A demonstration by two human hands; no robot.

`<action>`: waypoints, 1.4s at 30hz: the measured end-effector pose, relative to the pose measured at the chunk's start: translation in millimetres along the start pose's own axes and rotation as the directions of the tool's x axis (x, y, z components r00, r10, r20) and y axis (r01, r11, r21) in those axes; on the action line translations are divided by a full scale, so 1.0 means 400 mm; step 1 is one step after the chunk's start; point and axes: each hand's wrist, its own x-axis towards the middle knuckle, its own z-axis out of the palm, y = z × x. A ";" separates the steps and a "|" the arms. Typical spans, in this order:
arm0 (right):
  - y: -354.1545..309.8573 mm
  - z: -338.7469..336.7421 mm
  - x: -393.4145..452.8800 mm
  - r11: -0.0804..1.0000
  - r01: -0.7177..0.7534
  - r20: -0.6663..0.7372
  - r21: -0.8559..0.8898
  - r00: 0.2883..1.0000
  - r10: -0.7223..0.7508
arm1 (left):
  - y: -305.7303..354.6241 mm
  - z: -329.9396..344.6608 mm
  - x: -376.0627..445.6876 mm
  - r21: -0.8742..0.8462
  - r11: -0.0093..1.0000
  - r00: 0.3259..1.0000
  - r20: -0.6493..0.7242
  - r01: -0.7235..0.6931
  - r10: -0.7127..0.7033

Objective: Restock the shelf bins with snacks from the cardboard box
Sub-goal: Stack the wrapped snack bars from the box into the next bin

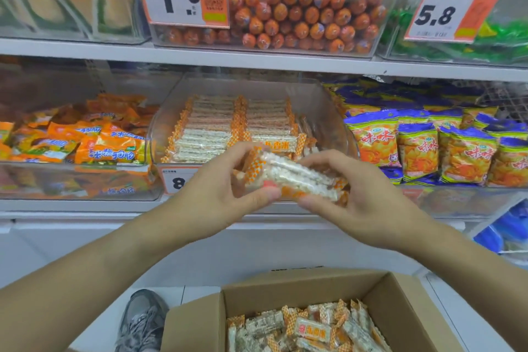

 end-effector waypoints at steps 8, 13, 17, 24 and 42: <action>0.059 0.015 0.275 0.922 -0.204 0.067 -0.330 0.969 0.239 | -0.143 -0.039 0.053 0.623 0.776 0.972 -0.227 0.100 0.056; 0.098 0.100 0.338 0.873 -0.340 0.200 -0.350 0.883 0.424 | -0.168 -0.027 0.061 0.681 0.723 0.977 -0.211 0.120 0.037; 0.099 0.114 0.348 0.855 -0.392 0.143 -0.338 0.877 0.459 | -0.174 -0.021 0.069 0.696 0.708 0.976 -0.212 0.120 0.044; 0.088 0.123 0.363 0.885 -0.416 0.017 -0.209 0.903 0.429 | -0.176 -0.015 0.079 0.704 0.694 0.972 -0.235 0.149 0.030; 0.059 0.098 0.267 0.971 -0.180 -0.330 -0.155 0.936 0.120 | -0.189 -0.014 0.087 0.709 0.690 0.953 -0.290 0.150 0.091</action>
